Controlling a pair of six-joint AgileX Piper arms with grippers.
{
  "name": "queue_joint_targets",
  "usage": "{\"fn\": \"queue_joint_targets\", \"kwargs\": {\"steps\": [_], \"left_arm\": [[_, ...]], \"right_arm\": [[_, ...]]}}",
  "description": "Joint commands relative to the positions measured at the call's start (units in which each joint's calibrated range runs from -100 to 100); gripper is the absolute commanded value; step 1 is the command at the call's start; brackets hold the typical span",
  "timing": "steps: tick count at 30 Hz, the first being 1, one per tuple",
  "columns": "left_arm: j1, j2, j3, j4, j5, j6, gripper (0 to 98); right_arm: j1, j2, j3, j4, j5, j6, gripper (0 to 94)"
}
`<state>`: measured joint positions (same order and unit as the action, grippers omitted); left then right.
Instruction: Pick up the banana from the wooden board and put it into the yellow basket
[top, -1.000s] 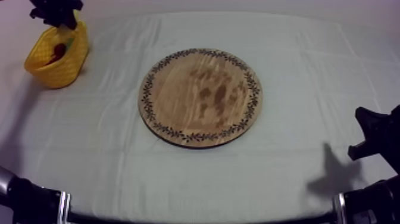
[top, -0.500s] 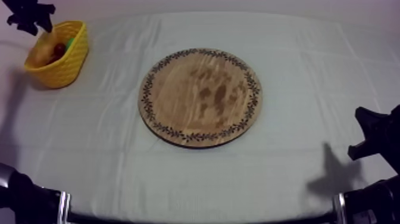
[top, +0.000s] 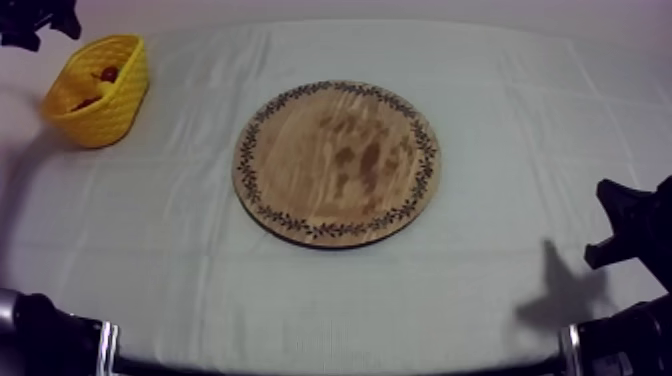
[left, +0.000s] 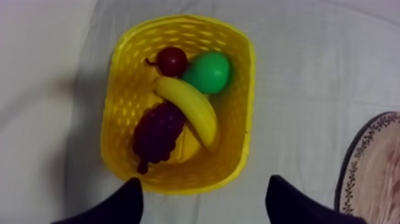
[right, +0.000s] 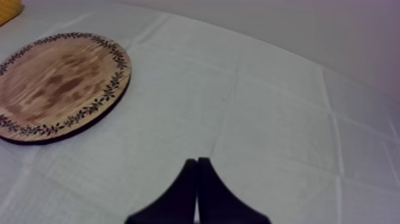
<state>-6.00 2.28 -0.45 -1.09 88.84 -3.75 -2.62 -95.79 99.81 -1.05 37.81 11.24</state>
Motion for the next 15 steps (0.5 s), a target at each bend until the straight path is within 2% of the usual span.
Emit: {"fn": "queue_joint_targets", "kwargs": {"steps": [1,5,13,15], "left_arm": [[0.49,-10.45,6.65,0.03,-2.34,0.58,64.5],[1.09,-21.53,15.67,0.8,-7.13,1.11,49.3],[1.23,-43.02,35.24,2.25,-17.26,1.01,12.5],[1.36,-47.9,40.48,2.6,-20.2,0.74,6.4]], "right_arm": [[0.01,0.03,-0.03,0.0,0.01,0.01,0.2],[0.01,0.03,-0.03,0.0,0.01,0.01,0.2],[0.01,0.03,-0.03,0.0,0.01,0.01,0.2],[0.01,0.03,-0.03,0.0,0.01,0.01,0.2]]}}
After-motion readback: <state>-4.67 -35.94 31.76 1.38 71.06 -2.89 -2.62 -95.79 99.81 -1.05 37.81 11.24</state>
